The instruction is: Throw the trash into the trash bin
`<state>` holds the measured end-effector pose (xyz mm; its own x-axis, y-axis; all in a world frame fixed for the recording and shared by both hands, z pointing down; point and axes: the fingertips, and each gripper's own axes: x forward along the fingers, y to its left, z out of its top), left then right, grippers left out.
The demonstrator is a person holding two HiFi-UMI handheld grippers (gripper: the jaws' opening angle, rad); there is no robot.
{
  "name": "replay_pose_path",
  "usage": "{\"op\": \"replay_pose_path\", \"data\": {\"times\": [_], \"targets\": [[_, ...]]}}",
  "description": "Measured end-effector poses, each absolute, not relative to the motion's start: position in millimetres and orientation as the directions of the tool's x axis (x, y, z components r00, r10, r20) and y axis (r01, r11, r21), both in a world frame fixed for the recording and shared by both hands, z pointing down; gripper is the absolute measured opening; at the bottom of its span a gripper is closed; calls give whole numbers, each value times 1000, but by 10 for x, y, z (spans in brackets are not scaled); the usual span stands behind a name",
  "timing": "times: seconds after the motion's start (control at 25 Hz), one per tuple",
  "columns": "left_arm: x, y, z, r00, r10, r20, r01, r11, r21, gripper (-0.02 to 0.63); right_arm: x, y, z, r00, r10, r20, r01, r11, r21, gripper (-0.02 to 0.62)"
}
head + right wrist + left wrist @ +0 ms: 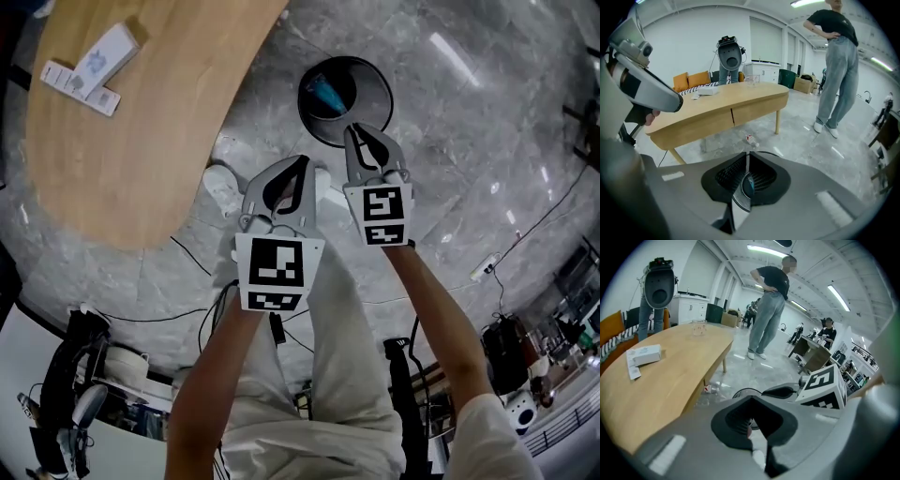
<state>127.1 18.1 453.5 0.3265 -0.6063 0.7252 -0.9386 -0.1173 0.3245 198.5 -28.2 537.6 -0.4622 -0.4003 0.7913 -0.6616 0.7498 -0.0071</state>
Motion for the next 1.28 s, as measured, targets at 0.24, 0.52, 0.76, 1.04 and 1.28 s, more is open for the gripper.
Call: {"op": "replay_pose_path", "data": {"times": [0.24, 0.52, 0.76, 1.04, 1.28], "targets": [[812, 257, 4282, 282, -642, 713, -946, -63, 317, 0, 1460, -254, 5062, -508, -385, 771, -615, 789, -11, 22], [236, 441, 4130, 240, -671, 702, -951, -17, 309, 0, 700, -156, 4845, -563, -357, 745, -545, 838, -11, 21], [-240, 653, 4050, 200, -686, 700, -950, 40, 311, 0, 58, -19, 4710, -598, -333, 729, -507, 862, -23, 21], [-818, 859, 4049, 152, -697, 701, -943, 111, 315, 0, -631, 191, 4648, -631, -278, 725, -431, 902, -29, 21], [-1207, 921, 4019, 114, -711, 694, -932, 166, 323, 0, -1061, 276, 4624, -650, -231, 724, -384, 922, -51, 21]]}}
